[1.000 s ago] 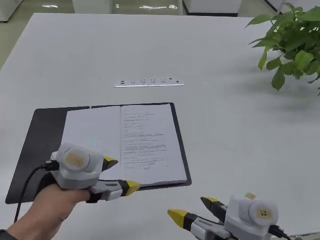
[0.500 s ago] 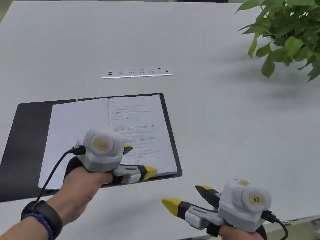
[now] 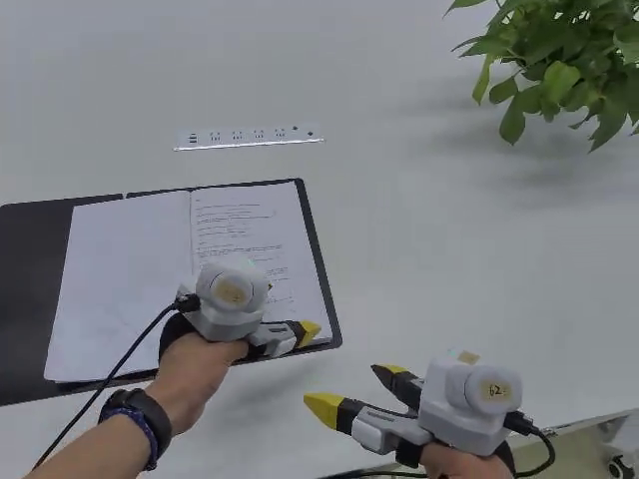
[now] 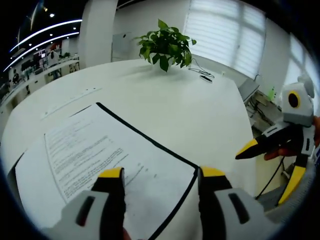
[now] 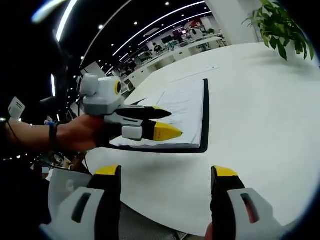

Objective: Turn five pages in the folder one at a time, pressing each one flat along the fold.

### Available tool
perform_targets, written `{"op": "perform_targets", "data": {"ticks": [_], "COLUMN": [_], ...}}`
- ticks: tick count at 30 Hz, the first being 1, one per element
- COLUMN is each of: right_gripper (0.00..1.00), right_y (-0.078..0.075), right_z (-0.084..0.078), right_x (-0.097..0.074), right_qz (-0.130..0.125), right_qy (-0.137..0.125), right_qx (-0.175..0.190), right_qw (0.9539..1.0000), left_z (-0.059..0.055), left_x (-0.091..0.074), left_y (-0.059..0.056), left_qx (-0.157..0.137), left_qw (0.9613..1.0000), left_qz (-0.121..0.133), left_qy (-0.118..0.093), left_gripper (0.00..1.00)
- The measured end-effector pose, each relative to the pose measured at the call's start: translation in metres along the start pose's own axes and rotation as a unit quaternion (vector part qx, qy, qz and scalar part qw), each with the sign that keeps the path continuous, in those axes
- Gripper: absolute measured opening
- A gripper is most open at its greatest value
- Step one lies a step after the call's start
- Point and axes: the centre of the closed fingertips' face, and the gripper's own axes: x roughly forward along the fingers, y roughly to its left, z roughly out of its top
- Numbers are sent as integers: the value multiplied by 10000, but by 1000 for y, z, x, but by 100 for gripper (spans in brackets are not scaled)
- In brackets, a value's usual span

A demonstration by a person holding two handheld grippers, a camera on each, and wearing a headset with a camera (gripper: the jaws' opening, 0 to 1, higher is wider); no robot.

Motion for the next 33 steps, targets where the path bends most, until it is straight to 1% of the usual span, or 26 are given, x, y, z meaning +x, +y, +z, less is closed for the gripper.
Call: {"op": "perform_targets", "data": {"ticks": [4, 9, 11, 13, 15, 18, 19, 25, 27, 29, 31, 33], "right_gripper": [72, 71, 71, 71, 71, 71, 71, 69, 69, 69, 69, 67], "right_y": [-4, -6, -6, -6, -6, -4, -3, -2, -2, -2, 0, -1], "right_z": [-2, -4, -5, -5, -5, -5, -6, -5, -4, -4, -4, -2], "right_x": [-2, -4, -4, -4, -4, -2, -1, 0, 0, 0, 0, 1], "right_qz": [8, 28, 44, 58, 71, 129, 139, 159, 164, 182, 236, 225], "right_qy": [14, 74, 97, 111, 117, 135, 160, 153, 143, 156, 166, 152], "right_qx": [64, 61, 50, 62, 65, 51, 28, 31, 21, 1, -35, -48], "right_qw": [10000, 9999, 9999, 9999, 9999, 9998, 9998, 9998, 9998, 9997, 9996, 9996], "left_z": [-2, -7, -10, -10, -10, -14, -15, -14, -13, -12, -12, -13], "left_x": [10, 18, 21, 21, 20, 20, 21, 20, 18, 17, 17, 15], "left_y": [-4, -3, -1, 3, 3, 4, 2, 5, 7, 9, 10, 10], "left_qx": [12, -75, -1, 134, 154, 563, 549, 572, 506, 377, 345, 328], "left_qw": [10000, 9998, 9995, 9988, 9988, 9967, 9968, 9967, 9970, 9975, 9977, 9976], "left_qz": [53, 174, 264, 424, 432, 520, 520, 520, 533, 543, 536, 561], "left_qy": [18, 110, 166, 191, 198, 271, 252, 250, 249, 243, 247, 255], "left_gripper": [58, 60, 59, 55, 53, 52, 52, 51, 48, 44, 43, 40]}}
